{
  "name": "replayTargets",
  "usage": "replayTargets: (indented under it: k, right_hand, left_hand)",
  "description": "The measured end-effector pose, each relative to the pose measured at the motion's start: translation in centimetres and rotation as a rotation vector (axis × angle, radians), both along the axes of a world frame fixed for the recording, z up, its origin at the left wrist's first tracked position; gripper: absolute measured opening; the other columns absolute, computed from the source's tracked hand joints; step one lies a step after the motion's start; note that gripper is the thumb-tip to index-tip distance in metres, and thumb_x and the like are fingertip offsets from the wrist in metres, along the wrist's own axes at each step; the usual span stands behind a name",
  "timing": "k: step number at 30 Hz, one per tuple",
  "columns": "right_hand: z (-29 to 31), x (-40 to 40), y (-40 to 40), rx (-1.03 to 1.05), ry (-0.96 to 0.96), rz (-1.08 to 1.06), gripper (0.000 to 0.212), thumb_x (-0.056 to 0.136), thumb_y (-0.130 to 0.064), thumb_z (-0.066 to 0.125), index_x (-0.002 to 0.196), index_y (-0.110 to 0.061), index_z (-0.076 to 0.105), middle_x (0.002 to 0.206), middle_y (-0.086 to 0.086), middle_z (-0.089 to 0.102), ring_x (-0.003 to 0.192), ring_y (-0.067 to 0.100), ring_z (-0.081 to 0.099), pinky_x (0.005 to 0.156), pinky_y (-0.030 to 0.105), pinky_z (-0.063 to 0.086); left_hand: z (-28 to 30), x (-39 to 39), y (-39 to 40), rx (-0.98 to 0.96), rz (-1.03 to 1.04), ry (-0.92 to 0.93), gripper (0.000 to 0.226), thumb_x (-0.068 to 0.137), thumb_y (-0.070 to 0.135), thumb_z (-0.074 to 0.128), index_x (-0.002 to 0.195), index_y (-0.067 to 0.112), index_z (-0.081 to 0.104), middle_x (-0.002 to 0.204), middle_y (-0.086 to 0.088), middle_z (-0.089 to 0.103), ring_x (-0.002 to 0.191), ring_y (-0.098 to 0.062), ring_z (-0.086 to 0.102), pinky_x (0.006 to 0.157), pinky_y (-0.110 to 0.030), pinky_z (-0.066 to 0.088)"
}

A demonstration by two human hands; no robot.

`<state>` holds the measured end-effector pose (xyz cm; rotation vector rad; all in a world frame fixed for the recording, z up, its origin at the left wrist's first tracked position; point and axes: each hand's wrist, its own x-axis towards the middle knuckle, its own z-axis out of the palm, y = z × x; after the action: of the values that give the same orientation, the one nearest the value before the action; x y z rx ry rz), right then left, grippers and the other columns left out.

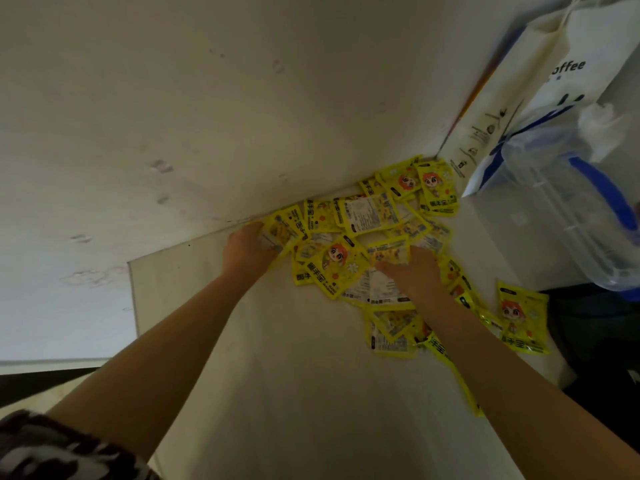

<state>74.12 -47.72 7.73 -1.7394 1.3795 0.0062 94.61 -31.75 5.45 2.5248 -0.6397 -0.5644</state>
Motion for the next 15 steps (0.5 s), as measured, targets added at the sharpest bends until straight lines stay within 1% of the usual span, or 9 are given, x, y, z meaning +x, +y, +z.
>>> replayTargets:
  k: [2, 4, 5, 6, 7, 9, 11, 13, 15]
  right_hand:
    - [-0.8, 0.7, 0.1, 0.057, -0.005, -0.057, 0.036, 0.081, -0.036, 0.073, 0.094, -0.007, 0.055, 0.104, 0.019, 0.062, 0.104, 0.032, 0.061, 0.075, 0.033, 0.041]
    - [-2.1, 1.4, 0.4, 0.116, -0.044, -0.105, 0.055, 0.076, -0.041, 0.076, 0.106, 0.002, 0.059, 0.114, 0.018, 0.062, 0.111, 0.034, 0.059, 0.080, 0.037, 0.046]
    - [-3.0, 1.7, 0.4, 0.144, -0.066, -0.136, 0.067, 0.070, -0.045, 0.078, 0.114, 0.002, 0.059, 0.118, 0.017, 0.062, 0.112, 0.035, 0.060, 0.086, 0.042, 0.050]
    - [-3.6, 2.0, 0.5, 0.174, -0.081, -0.162, 0.074, 0.066, -0.047, 0.079, 0.119, 0.000, 0.059, 0.120, 0.017, 0.063, 0.111, 0.035, 0.061, 0.090, 0.046, 0.052]
    - [-4.2, 2.2, 0.7, 0.203, -0.089, -0.190, 0.070, 0.067, -0.044, 0.080, 0.119, -0.002, 0.060, 0.118, 0.016, 0.064, 0.108, 0.034, 0.063, 0.089, 0.050, 0.053]
    - [-5.0, 2.8, 1.1, 0.254, -0.086, -0.211, 0.052, 0.075, -0.033, 0.078, 0.115, -0.003, 0.062, 0.112, 0.016, 0.066, 0.101, 0.034, 0.065, 0.086, 0.052, 0.054]
    - [-4.7, 3.5, 1.7, 0.249, -0.047, -0.213, 0.055, 0.079, -0.032, 0.074, 0.123, -0.004, 0.057, 0.121, 0.016, 0.062, 0.107, 0.034, 0.062, 0.088, 0.051, 0.054]
    - [-4.6, 3.9, 1.6, 0.197, -0.003, -0.217, 0.059, 0.084, -0.029, 0.069, 0.133, -0.001, 0.048, 0.130, 0.016, 0.055, 0.115, 0.034, 0.057, 0.094, 0.048, 0.051]
    - [-4.4, 4.2, 1.4, 0.117, 0.040, -0.168, 0.052, 0.088, -0.025, 0.065, 0.131, 0.000, 0.047, 0.128, 0.018, 0.055, 0.115, 0.034, 0.057, 0.092, 0.044, 0.051]
  left_hand:
    - [0.0, 0.8, -0.2, -0.038, -0.016, 0.004, 0.038, 0.077, 0.022, 0.072, 0.113, 0.010, 0.065, 0.108, -0.016, 0.068, 0.100, -0.034, 0.062, 0.079, -0.034, 0.046]
    - [-0.2, 1.3, -0.6, -0.042, -0.056, -0.001, 0.038, 0.078, 0.019, 0.072, 0.114, 0.011, 0.065, 0.108, -0.016, 0.068, 0.100, -0.033, 0.063, 0.076, -0.029, 0.042]
    - [-0.4, 1.5, -0.8, -0.036, -0.079, -0.010, 0.037, 0.078, 0.018, 0.072, 0.114, 0.010, 0.065, 0.109, -0.015, 0.068, 0.101, -0.033, 0.062, 0.075, -0.028, 0.040]
    - [-0.5, 1.7, -1.0, -0.029, -0.097, -0.017, 0.037, 0.079, 0.017, 0.071, 0.114, 0.009, 0.064, 0.110, -0.015, 0.068, 0.101, -0.033, 0.062, 0.075, -0.027, 0.039]
    - [-0.7, 1.9, -1.2, -0.022, -0.109, -0.023, 0.036, 0.080, 0.017, 0.071, 0.115, 0.009, 0.064, 0.111, -0.015, 0.067, 0.103, -0.033, 0.061, 0.077, -0.028, 0.039]
    - [-1.1, 2.1, -1.5, 0.008, -0.140, -0.025, 0.042, 0.081, 0.018, 0.069, 0.121, 0.009, 0.061, 0.116, -0.017, 0.062, 0.109, -0.035, 0.056, 0.083, -0.033, 0.041]
    - [-1.6, 2.3, -1.6, 0.049, -0.202, -0.040, 0.050, 0.083, 0.021, 0.068, 0.130, 0.010, 0.055, 0.121, -0.017, 0.057, 0.115, -0.035, 0.050, 0.090, -0.039, 0.042]
    - [-2.1, 2.3, -1.5, 0.062, -0.238, -0.060, 0.052, 0.083, 0.023, 0.067, 0.131, 0.010, 0.053, 0.125, -0.017, 0.056, 0.118, -0.035, 0.048, 0.094, -0.042, 0.043]
    - [-2.3, 2.3, -1.4, 0.058, -0.245, -0.060, 0.051, 0.083, 0.023, 0.067, 0.129, 0.009, 0.053, 0.128, -0.016, 0.056, 0.119, -0.035, 0.049, 0.095, -0.042, 0.044]
